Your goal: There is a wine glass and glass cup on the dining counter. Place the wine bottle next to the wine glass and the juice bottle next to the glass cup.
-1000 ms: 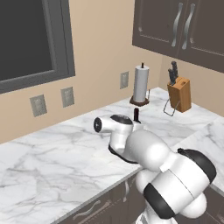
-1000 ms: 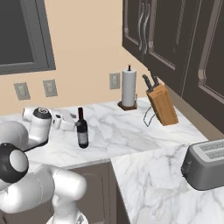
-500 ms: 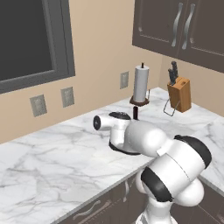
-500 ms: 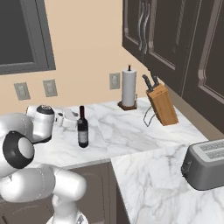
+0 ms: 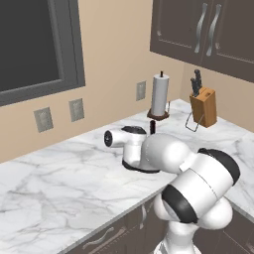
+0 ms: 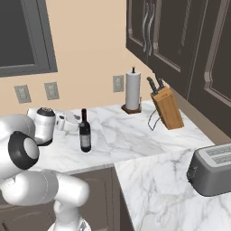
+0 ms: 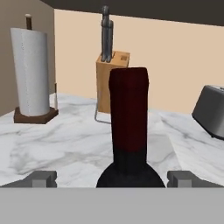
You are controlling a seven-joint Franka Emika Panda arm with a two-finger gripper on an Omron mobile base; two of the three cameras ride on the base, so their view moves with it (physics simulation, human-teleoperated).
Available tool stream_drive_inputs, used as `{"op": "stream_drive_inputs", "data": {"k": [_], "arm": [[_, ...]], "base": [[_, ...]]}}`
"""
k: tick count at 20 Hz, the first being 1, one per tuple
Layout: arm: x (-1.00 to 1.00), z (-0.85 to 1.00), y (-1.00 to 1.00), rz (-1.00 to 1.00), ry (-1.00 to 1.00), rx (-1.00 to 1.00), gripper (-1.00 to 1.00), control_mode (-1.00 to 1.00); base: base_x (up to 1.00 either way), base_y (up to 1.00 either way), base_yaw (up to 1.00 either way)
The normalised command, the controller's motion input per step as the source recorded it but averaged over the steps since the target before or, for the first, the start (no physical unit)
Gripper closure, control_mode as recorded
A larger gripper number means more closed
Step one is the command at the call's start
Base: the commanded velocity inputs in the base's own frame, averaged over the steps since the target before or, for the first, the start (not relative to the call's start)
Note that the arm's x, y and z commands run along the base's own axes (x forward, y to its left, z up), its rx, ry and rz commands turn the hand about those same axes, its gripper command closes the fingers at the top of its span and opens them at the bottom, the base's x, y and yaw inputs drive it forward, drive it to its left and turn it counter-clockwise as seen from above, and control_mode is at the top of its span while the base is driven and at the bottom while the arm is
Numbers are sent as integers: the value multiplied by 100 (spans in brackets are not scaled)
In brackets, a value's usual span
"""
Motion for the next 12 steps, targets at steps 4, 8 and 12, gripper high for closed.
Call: {"op": "stream_drive_inputs", "data": {"k": [4, 8, 12], "arm": [[-15, 0, -3, 0, 0, 0, -100, -100], [-14, 0, -10, 0, 0, 0, -100, -100], [-8, 0, -11, 0, 0, 0, -100, -100]], "base": [[0, 0, 0], [0, 0, 0], [0, 0, 0]]}}
